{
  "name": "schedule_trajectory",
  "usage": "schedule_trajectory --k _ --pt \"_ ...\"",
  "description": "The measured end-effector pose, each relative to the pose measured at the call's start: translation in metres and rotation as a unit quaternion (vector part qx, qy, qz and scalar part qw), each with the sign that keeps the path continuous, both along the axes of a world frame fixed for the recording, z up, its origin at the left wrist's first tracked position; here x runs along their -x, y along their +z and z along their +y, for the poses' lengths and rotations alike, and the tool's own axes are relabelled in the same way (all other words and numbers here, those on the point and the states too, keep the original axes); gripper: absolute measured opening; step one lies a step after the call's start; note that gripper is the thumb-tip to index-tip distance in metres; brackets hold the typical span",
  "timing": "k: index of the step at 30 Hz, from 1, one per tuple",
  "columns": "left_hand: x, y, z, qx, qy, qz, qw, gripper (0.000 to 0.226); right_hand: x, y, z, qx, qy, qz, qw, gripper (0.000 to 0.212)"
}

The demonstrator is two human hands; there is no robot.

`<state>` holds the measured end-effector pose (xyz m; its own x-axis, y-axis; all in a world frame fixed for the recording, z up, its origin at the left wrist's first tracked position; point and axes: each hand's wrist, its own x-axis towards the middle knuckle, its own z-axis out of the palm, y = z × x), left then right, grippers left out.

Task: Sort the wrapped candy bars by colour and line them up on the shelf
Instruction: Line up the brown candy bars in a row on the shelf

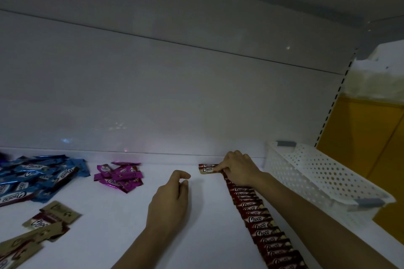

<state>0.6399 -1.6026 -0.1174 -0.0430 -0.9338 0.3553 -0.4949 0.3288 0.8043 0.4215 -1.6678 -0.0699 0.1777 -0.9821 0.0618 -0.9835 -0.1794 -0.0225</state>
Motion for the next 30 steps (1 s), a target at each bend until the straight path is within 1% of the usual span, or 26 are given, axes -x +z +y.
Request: schedule_trajectory --k 11,12,13,14,15,16,17,18,19,20,21,22,24,25,27,29,30 --pt "-0.001 -0.001 0.000 0.021 0.010 0.000 1.000 0.019 -0.006 -0.002 0.002 0.004 -0.004 -0.014 1.000 0.036" --pt "-0.001 0.000 0.001 0.020 0.003 0.019 1.000 0.022 -0.007 -0.001 0.004 0.003 -0.003 -0.013 1.000 0.036" --pt "-0.001 0.004 0.001 0.005 -0.017 0.079 0.997 0.026 -0.009 0.000 0.006 0.005 0.001 -0.014 1.000 0.036" --pt "-0.002 0.010 0.002 -0.028 -0.054 0.181 0.982 0.030 -0.013 0.002 0.010 0.011 0.006 -0.028 1.000 0.035" --pt "-0.003 0.017 0.003 -0.071 -0.097 0.300 0.946 0.034 -0.018 0.003 0.014 0.021 0.012 -0.067 0.997 0.032" --pt "-0.006 0.021 0.001 -0.107 -0.137 0.394 0.903 0.037 -0.026 0.006 0.020 0.024 0.015 -0.144 0.989 0.028" --pt "-0.009 0.025 0.000 -0.125 -0.168 0.451 0.868 0.040 -0.036 0.009 0.028 0.012 0.019 -0.248 0.969 0.024" --pt "-0.011 0.027 -0.002 -0.133 -0.188 0.485 0.844 0.043 -0.047 0.013 0.037 -0.015 0.024 -0.349 0.937 0.026" --pt "-0.012 0.029 -0.002 -0.137 -0.199 0.514 0.823 0.044 -0.058 0.017 0.048 -0.052 0.028 -0.428 0.902 0.033" --pt "-0.013 0.030 -0.002 -0.142 -0.202 0.537 0.807 0.045 -0.068 0.021 0.058 -0.092 0.032 -0.475 0.875 0.040" --pt "-0.013 0.031 -0.002 -0.147 -0.205 0.555 0.793 0.045 -0.077 0.023 0.068 -0.127 0.035 -0.498 0.857 0.044" --pt "-0.013 0.031 -0.001 -0.153 -0.209 0.567 0.782 0.045 -0.084 0.025 0.076 -0.151 0.041 -0.507 0.848 0.044" --pt "-0.011 0.032 0.001 -0.172 -0.223 0.579 0.766 0.045 -0.095 0.026 0.088 -0.177 0.061 -0.514 0.838 0.031" --pt "-0.011 0.033 0.001 -0.178 -0.228 0.574 0.766 0.045 -0.098 0.026 0.091 -0.182 0.066 -0.520 0.832 0.022" --pt "-0.010 0.031 0.001 -0.181 -0.228 0.548 0.784 0.044 -0.100 0.026 0.093 -0.186 0.062 -0.538 0.820 0.007" --pt "-0.011 0.028 0.000 -0.170 -0.206 0.503 0.822 0.045 -0.098 0.028 0.092 -0.169 0.043 -0.554 0.814 0.004" --pt "-0.011 0.026 -0.001 -0.159 -0.191 0.476 0.843 0.045 -0.096 0.029 0.092 -0.149 0.034 -0.554 0.818 0.005"
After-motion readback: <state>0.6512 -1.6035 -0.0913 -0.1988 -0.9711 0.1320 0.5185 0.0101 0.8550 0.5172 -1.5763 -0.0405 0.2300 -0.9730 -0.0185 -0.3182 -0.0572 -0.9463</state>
